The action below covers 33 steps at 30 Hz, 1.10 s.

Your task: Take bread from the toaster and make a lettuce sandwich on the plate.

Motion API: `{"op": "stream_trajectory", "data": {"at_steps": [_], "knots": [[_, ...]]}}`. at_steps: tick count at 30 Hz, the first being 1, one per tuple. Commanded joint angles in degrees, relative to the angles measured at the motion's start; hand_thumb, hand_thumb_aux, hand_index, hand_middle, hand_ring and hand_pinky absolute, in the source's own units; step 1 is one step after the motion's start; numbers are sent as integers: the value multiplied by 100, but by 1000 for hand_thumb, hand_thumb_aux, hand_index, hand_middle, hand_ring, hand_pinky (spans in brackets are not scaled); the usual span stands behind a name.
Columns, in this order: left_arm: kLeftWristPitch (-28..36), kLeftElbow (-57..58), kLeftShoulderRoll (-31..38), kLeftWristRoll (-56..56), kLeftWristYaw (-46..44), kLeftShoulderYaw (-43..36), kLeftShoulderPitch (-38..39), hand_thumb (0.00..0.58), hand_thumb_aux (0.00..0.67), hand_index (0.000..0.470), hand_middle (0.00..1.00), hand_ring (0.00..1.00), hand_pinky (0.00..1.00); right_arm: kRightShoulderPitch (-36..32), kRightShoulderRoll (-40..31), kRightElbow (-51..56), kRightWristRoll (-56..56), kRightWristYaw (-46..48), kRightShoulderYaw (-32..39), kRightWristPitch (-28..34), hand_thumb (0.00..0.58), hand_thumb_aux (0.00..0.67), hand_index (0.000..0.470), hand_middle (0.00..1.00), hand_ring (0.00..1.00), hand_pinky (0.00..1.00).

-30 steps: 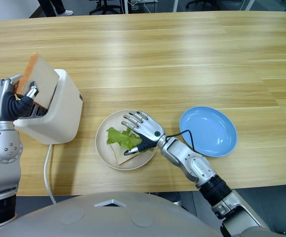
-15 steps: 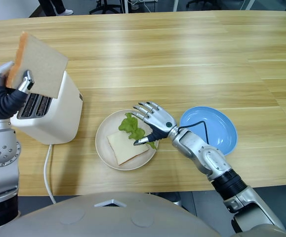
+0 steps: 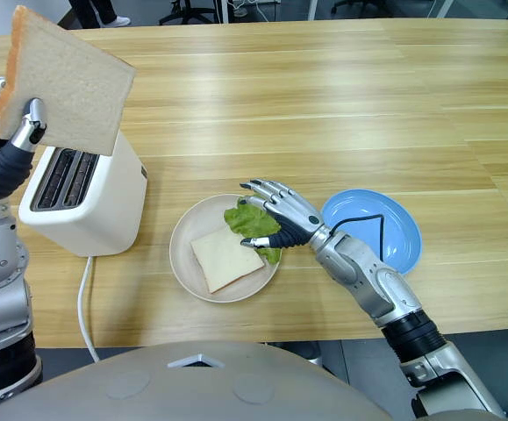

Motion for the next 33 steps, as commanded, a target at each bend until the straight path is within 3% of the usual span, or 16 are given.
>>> {"op": "stream_trajectory", "data": {"at_steps": [1,8,23,25,26,27,29,30,33], "knots": [[-92,-61,-133,-330,-107,-43,-17,580,670,460,1000,1000,1000,-128,-23,246,-1110,-407,290,112,0,0,0,0,0,0],[-390,205,-333,-267,-339,-705,296,580,670,460,1000,1000,1000,-611,-60,712,-2775,-1223,761,682,0,0,0,0,0,0],[-709,604,-458,-109,-369,-1130,505,580,670,460,1000,1000,1000,-1036,-687,581,-3184,-1189,924,566,0,0,0,0,0,0],[-706,607,-468,-101,-370,-1160,502,580,670,460,1000,1000,1000,-1081,-754,679,-3246,-1182,988,539,132,81,56,0,0,0],[-710,613,-474,-93,-372,-1178,501,580,670,460,1000,1000,1000,-1095,-775,733,-3257,-1173,1022,511,132,81,56,0,0,0],[-712,617,-479,-87,-374,-1191,499,580,670,460,1000,1000,1000,-1102,-787,779,-3295,-1194,1052,506,234,152,105,0,0,0],[-709,619,-484,-72,-379,-1208,509,580,670,460,1000,1000,1000,-1131,-788,911,-3344,-1205,1117,484,241,158,108,0,0,0],[-708,612,-489,-69,-380,-1211,517,580,670,460,1000,1000,1000,-1151,-786,987,-3350,-1208,1157,471,385,281,193,0,0,0],[-699,584,-502,-67,-378,-1212,536,580,670,460,1000,1000,1000,-1218,-725,1296,-3341,-1302,1273,460,436,336,231,0,0,0]]}}
